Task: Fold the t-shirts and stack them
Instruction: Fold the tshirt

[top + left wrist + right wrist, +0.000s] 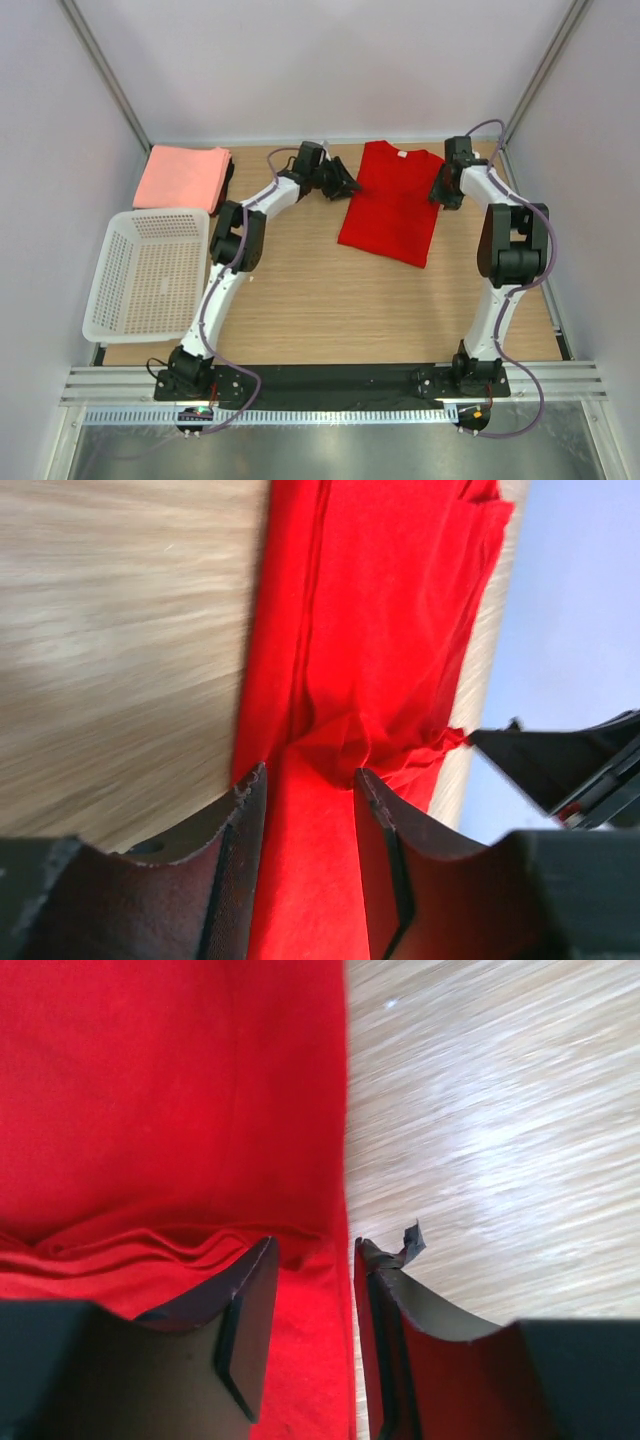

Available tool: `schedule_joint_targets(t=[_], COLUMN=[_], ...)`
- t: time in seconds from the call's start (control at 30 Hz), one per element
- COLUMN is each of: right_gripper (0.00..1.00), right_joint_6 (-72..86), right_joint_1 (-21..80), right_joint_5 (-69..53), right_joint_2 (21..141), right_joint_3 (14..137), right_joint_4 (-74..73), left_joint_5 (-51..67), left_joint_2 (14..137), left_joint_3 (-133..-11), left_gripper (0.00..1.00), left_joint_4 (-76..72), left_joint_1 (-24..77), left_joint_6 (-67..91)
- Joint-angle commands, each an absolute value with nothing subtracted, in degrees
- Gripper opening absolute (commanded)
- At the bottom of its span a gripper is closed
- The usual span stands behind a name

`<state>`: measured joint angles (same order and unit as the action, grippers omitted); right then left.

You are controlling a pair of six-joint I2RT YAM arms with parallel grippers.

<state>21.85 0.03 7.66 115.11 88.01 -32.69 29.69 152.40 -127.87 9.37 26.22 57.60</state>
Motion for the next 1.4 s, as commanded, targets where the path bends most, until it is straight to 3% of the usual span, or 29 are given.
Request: schedule_joint_targets(t=[0.0, 0.23, 0.43, 0.83, 0.93, 0.97, 1.03, 1.2, 1.37], right_gripper=[0.46, 0.49, 0.49, 0.48, 0.43, 0.35, 0.28, 0.01, 0.01], right_joint_6=[22.8, 22.9, 20.9, 22.0, 21.6, 21.7, 21.7, 21.6, 22.1], right_joint_1=[-1.0, -1.0, -1.0, -1.0, -1.0, -1.0, -1.0, -1.0, -1.0], right_joint_5=[10.3, 5.5, -5.3, -12.6, -12.6, -12.4, -12.2, -10.2, -10.4], right_joint_2=[112.5, 106.6, 101.7, 97.5, 96.8, 96.5, 95.4, 92.8, 90.5], right_joint_3=[91.6, 89.2, 78.3, 61.9, 60.4, 60.1, 59.8, 59.2, 55.3], right_joint_4=[-35.8, -42.3, -41.2, -32.8, -32.3, -32.1, -32.1, -33.6, -33.1], left_joint_5=[28.9, 27.0, 28.6, 26.6, 27.5, 27.9, 28.6, 27.4, 26.9], left_joint_2=[144.2, 133.5, 128.8, 129.4, 128.8, 128.4, 127.4, 121.9, 118.4], left_joint_3=[-122.6, -109.5, -101.1, -97.7, -96.5, -96.1, -95.3, -90.6, -84.9], left_gripper=[0.43, 0.41, 0.41, 0.37, 0.24, 0.09, 0.0, 0.0, 0.0], left_joint_4=[8.1, 14.7, 15.9, 20.6, 20.1, 19.7, 19.3, 17.7, 17.4], left_joint_1=[24.5, 24.8, 26.3, 28.9, 29.0, 29.2, 29.2, 29.4, 29.4], left_joint_6=[52.6, 43.3, 39.4, 33.8, 33.4, 33.4, 33.4, 34.2, 35.9])
